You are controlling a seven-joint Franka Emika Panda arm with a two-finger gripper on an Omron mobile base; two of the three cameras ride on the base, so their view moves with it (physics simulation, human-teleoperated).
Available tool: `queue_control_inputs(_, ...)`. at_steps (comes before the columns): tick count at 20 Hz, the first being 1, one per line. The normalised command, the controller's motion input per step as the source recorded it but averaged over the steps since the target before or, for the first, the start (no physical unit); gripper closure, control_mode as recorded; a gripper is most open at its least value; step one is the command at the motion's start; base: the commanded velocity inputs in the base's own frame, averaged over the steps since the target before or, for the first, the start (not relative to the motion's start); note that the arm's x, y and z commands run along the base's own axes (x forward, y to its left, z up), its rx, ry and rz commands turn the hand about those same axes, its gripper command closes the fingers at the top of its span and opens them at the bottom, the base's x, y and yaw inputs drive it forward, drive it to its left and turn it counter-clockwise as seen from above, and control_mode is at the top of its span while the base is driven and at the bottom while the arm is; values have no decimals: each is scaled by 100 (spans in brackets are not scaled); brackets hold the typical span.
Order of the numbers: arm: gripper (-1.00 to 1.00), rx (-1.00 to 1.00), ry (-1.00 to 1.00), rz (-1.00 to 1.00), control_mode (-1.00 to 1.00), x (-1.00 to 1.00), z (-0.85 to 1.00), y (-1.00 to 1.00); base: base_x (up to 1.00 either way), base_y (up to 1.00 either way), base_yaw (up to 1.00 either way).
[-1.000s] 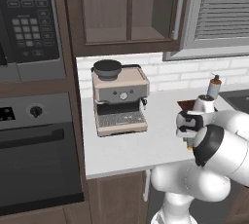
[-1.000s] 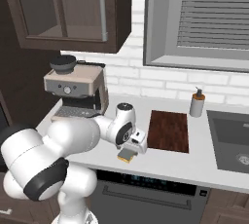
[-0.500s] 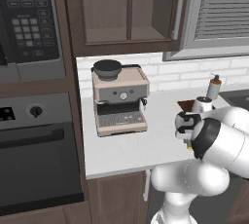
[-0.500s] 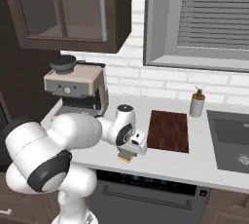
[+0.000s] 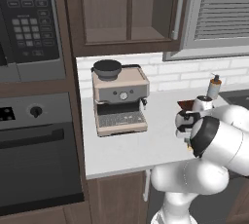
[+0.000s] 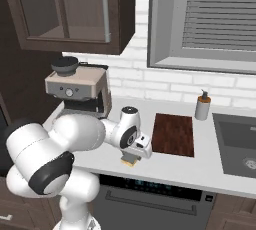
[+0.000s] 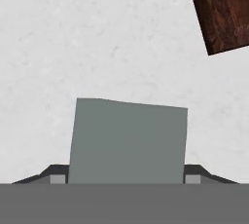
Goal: Pick up the sponge from the counter and clean the cutting board by briefly scrubbing or pressing down on the cutting board. Once finished, release the sponge.
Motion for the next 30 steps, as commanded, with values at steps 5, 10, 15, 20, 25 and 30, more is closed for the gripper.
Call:
queue_control_inputs(5, 100, 0, 0, -5, -100, -9, 62, 0, 0, 0, 0)
queue_control_inputs(10, 100, 0, 0, -19, -100, 14, 23, -8, 0, 0, 0)
queue_control_inputs(15, 100, 0, 0, -11, -100, 27, 2, -38, 0, 0, 0)
queue_control_inputs(20, 100, 0, 0, -9, -100, 32, 0, -41, 0, 0, 0)
queue_control_inputs(25, 100, 0, 3, -4, -100, 61, 0, -28, 0, 0, 0)
queue_control_inputs(30, 100, 0, 0, 0, -100, 34, 0, -30, 0, 0, 0)
